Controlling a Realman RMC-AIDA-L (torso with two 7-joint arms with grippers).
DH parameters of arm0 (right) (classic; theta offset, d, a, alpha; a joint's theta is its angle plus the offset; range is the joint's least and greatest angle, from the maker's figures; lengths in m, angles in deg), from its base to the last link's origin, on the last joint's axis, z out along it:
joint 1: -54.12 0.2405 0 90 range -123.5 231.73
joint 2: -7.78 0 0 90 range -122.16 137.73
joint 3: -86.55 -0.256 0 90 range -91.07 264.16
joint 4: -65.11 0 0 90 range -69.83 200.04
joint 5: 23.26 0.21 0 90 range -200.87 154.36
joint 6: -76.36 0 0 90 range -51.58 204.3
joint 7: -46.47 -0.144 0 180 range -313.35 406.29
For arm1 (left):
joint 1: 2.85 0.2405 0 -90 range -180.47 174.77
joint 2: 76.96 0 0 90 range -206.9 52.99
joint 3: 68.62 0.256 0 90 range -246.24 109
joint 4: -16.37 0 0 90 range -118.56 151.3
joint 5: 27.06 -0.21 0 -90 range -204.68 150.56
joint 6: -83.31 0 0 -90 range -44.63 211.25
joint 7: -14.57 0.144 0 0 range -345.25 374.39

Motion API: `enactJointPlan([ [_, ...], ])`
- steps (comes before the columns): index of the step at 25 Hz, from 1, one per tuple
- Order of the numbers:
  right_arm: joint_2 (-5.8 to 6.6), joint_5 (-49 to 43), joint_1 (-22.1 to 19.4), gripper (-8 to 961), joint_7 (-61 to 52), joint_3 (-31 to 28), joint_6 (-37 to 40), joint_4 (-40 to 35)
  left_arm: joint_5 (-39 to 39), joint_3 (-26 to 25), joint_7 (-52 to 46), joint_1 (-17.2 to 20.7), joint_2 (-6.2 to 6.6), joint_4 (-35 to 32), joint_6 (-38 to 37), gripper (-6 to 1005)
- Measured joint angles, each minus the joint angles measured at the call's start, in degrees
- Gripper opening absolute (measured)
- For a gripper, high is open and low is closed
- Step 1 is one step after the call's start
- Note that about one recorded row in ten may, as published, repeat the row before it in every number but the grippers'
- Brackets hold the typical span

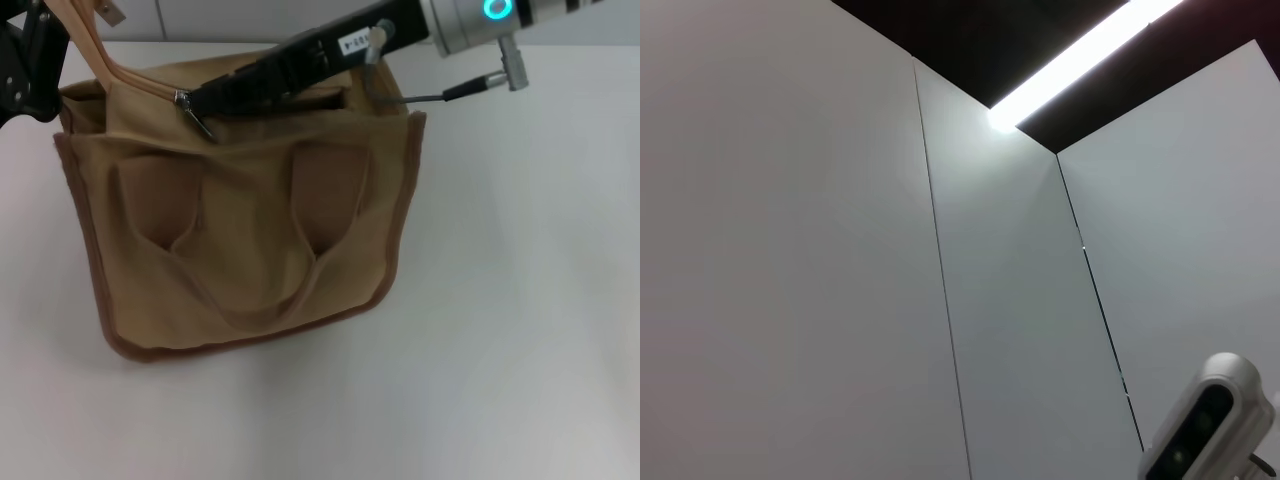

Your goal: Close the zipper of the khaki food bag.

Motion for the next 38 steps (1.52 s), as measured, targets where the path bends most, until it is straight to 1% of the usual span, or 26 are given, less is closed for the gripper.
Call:
enactJointPlan([
  [3, 0.07, -0.50, 1.82, 191, -1.90, 0.31, 0.62, 0.69, 0.02, 0.00, 0.07, -0.09, -0.01, 0.05, 0.06, 28],
  [6, 0.07, -1.90, 2.57, 246, -3.28, 0.44, 0.76, 0.70, 0.02, 0.00, 0.08, -0.14, -0.01, 0.05, 0.08, 28],
  [8, -0.06, -4.56, 3.33, 246, -5.10, 0.32, 0.80, 0.83, 0.02, 0.00, 0.04, -0.24, -0.01, 0.05, 0.12, 28],
  [10, -0.11, -5.24, 3.54, 245, -5.81, 0.30, 0.81, 0.89, 0.02, 0.00, -0.07, -0.32, -0.01, 0.06, 0.14, 28],
  [22, -0.24, -6.11, 4.40, 235, -6.65, 0.67, 1.13, 0.49, 0.04, 0.00, -0.35, -0.39, -0.01, 0.11, 0.10, 28],
  [25, -0.26, -6.23, 4.73, 118, -6.62, 0.73, 1.47, 0.66, 0.04, 0.00, -0.36, -0.33, -0.01, 0.12, -0.04, 28],
  [35, -0.27, -6.33, 3.73, 45, -6.45, 0.60, 2.42, -1.37, 0.05, -0.15, -0.31, -0.13, -0.01, 0.14, -0.08, 28],
  [38, -0.24, -7.97, 3.51, 30, -6.46, 0.43, 3.10, -1.81, 0.05, -0.32, -0.22, -0.11, -0.01, 0.14, -0.05, 28],
])
